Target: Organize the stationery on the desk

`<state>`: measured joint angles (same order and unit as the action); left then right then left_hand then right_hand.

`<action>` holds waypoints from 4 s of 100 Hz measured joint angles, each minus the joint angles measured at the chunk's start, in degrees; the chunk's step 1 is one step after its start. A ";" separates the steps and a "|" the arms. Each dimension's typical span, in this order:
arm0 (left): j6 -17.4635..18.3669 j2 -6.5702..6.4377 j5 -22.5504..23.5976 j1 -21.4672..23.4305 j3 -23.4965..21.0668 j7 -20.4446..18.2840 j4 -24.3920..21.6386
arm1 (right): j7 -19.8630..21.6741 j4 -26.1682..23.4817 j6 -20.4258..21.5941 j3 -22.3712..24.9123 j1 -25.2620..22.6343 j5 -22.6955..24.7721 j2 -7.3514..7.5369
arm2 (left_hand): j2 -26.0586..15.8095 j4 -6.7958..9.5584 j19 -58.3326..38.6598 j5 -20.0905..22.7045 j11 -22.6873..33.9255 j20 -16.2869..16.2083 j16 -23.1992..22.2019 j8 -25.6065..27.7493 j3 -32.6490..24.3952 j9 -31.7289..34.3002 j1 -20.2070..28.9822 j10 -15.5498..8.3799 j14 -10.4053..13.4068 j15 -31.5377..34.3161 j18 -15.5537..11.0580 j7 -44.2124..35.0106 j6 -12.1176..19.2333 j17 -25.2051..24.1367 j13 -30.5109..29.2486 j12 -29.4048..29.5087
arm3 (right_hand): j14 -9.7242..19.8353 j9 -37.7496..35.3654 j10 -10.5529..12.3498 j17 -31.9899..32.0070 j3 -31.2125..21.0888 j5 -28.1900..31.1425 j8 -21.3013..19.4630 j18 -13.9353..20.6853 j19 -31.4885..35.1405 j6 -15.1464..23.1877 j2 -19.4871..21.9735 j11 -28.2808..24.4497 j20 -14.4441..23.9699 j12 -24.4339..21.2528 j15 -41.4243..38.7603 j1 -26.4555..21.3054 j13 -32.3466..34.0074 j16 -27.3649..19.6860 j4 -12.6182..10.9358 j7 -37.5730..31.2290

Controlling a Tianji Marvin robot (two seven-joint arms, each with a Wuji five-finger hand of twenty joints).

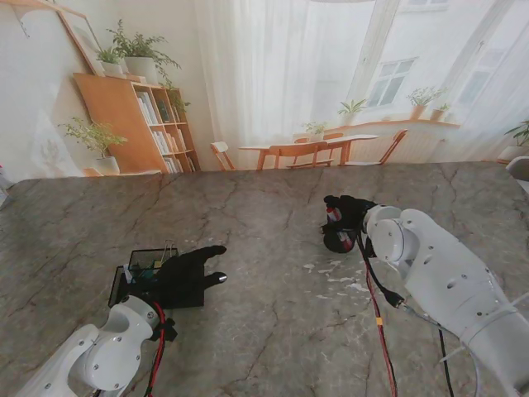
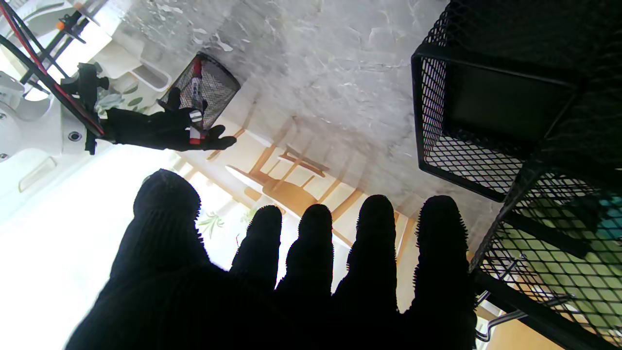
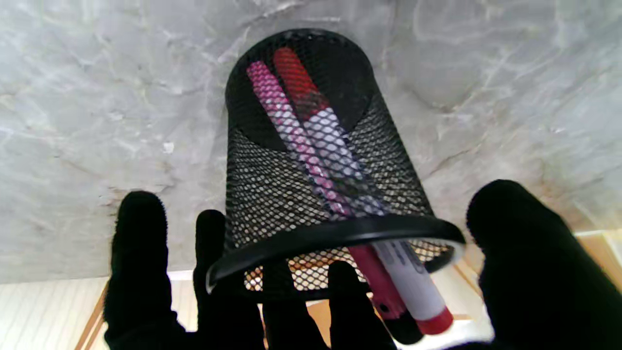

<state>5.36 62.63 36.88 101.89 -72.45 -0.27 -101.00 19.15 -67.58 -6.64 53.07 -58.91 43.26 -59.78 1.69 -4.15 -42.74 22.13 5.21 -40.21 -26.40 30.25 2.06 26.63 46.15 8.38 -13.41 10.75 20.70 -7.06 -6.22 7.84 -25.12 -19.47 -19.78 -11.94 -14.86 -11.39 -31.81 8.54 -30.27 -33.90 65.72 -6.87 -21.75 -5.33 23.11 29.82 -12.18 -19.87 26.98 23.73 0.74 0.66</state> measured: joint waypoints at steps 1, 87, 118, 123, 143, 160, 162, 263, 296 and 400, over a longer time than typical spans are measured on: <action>0.00 0.00 0.00 0.00 0.00 0.00 0.00 | 0.09 0.00 0.13 -0.07 0.02 0.10 0.03 | 0.00 0.00 -0.09 0.00 0.00 0.00 0.00 0.00 0.00 0.00 0.00 0.00 0.00 0.00 0.00 0.00 0.00 0.00 0.00 0.00 | 0.00 -0.01 -0.03 -0.34 -0.55 -0.01 -0.59 0.00 0.48 0.00 -0.44 -0.07 0.27 0.32 -0.76 -0.07 0.16 0.36 0.00 -0.10; -0.04 0.11 -0.36 0.35 -0.32 0.79 0.03 | -4.84 1.07 9.45 -1.27 -0.50 -3.88 0.06 | -0.06 0.00 -1.91 0.01 0.00 -0.01 -0.78 0.00 0.00 0.04 0.08 0.02 0.00 1.08 -2.49 0.00 0.00 0.99 -0.66 0.00 | -0.90 -25.49 -0.80 -44.61 0.65 14.28 -29.44 24.59 14.35 -7.98 -12.77 -24.99 -4.94 10.65 -28.45 -5.43 20.68 6.90 -2.53 -23.27; 0.60 0.10 -0.36 0.42 -0.38 1.19 0.27 | -5.39 -4.47 12.28 -0.48 -5.06 -5.89 -0.06 | -0.08 0.00 -1.91 0.02 0.08 -0.01 -0.90 0.00 0.00 0.61 0.65 0.03 0.00 1.08 -2.33 0.00 0.00 0.99 -0.67 0.00 | -2.65 -27.10 -1.90 -47.39 0.24 15.14 -29.45 25.58 14.37 -8.10 -13.31 -25.78 -5.50 10.05 -28.80 -4.97 22.61 6.91 -2.54 -25.09; 0.72 0.11 -0.30 0.48 -0.41 1.35 0.29 | -5.90 -4.68 13.68 -0.60 -5.45 -6.04 -0.12 | -0.08 0.00 -1.91 0.02 0.08 -0.01 -1.10 0.00 0.00 0.62 0.65 0.03 0.00 1.11 -2.33 0.00 0.00 0.99 -0.96 0.00 | -2.74 -27.49 -1.97 -47.62 -0.05 15.21 -29.45 25.58 14.37 -8.10 -13.31 -25.92 -5.50 9.86 -29.06 -4.54 22.98 6.92 -2.54 -25.09; 1.06 0.17 -0.20 0.72 -0.54 1.80 0.30 | -7.98 -5.48 14.90 -2.26 -6.23 -8.62 -0.61 | -0.09 0.00 -1.91 0.02 0.08 -0.01 -1.15 0.00 0.01 0.62 0.65 0.03 0.00 1.13 -2.33 0.00 0.00 0.99 -0.96 0.00 | -3.24 -27.55 -2.16 -47.95 -0.14 15.79 -29.45 25.59 14.38 -8.11 -13.32 -26.66 -5.51 9.46 -29.83 -4.27 23.00 6.98 -2.55 -25.19; 1.26 0.21 -0.17 0.86 -0.63 2.05 0.30 | -8.45 -6.13 17.98 -3.06 -6.96 -9.36 -1.05 | -0.59 0.00 -1.91 0.02 0.08 -0.01 -1.17 0.00 0.13 0.62 0.65 0.04 0.00 1.13 -2.35 0.00 -0.01 0.99 -0.96 -0.01 | -3.26 -27.57 -2.16 -48.07 -0.15 15.79 -29.45 25.60 14.38 -8.12 -13.31 -27.11 -5.51 9.37 -30.20 -4.05 23.03 6.99 -2.57 -25.19; 1.29 0.21 -0.16 0.87 -0.64 2.08 0.30 | -8.54 -6.22 18.43 -3.14 -7.06 -9.35 -1.07 | -1.45 0.02 -1.91 0.02 0.08 -0.01 -1.17 0.00 0.07 0.62 0.65 0.04 0.00 1.13 -2.35 0.00 -0.01 0.99 -0.96 -0.01 | -3.26 -27.57 -2.16 -48.07 -0.15 15.79 -29.45 25.60 14.38 -8.12 -13.31 -27.11 -5.51 9.36 -30.20 -4.05 23.03 6.99 -2.57 -25.19; 2.36 0.33 -0.48 1.01 -0.73 3.07 0.70 | -8.70 -10.97 29.14 -4.89 -9.40 2.34 0.30 | -3.71 0.06 -1.92 0.63 0.08 -0.01 -1.24 -0.01 0.09 0.64 3.17 0.10 0.00 1.13 -1.72 -0.10 -0.02 0.99 -0.96 -0.55 | 0.13 -18.91 -5.14 -27.12 -0.50 11.34 -15.94 11.49 19.11 -9.54 -2.48 -9.30 0.16 5.68 -33.40 4.86 17.39 7.69 1.23 -10.75; 2.58 0.37 -0.82 1.08 -0.79 3.19 0.69 | -6.32 -12.70 28.37 -4.04 -10.24 1.92 0.66 | -3.71 0.05 -1.91 0.63 0.08 -0.02 -1.24 -0.01 0.09 0.65 3.17 0.10 0.00 1.13 -1.03 -0.10 -0.02 0.99 -0.97 -0.56 | -1.42 -13.80 -8.72 -12.89 -1.10 6.70 -15.16 2.06 9.91 -8.38 0.49 -3.71 2.34 2.82 -22.27 8.49 11.14 5.80 1.25 -9.61; 3.80 0.21 1.82 1.40 -0.60 3.74 0.59 | -18.23 -31.57 9.39 12.37 -26.38 3.86 -2.11 | -3.71 0.06 -1.96 0.63 0.08 -0.03 -1.24 -0.02 0.09 0.65 3.17 0.18 0.01 1.13 0.66 -0.10 -0.02 1.04 -0.97 -0.56 | 0.48 -11.02 -3.13 2.29 -1.11 4.17 -14.59 2.57 -3.63 -1.46 1.17 -2.29 0.23 -0.06 -1.34 1.70 4.66 1.50 1.26 -9.66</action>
<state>9.16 62.83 38.69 103.29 -73.05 3.46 -100.42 0.92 -99.15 2.75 65.44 -85.29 47.12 -61.89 -2.02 -4.09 -44.70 22.76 5.29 -40.23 -27.65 30.24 2.16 27.28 49.32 8.56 -13.40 11.88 21.36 -7.16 -6.24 8.88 -26.10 -20.02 -19.30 -22.96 -18.00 -9.10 -32.91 12.71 -44.86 -31.33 62.09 -8.33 -20.58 -7.62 23.33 29.75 -13.51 -18.17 31.64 25.23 2.01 -9.00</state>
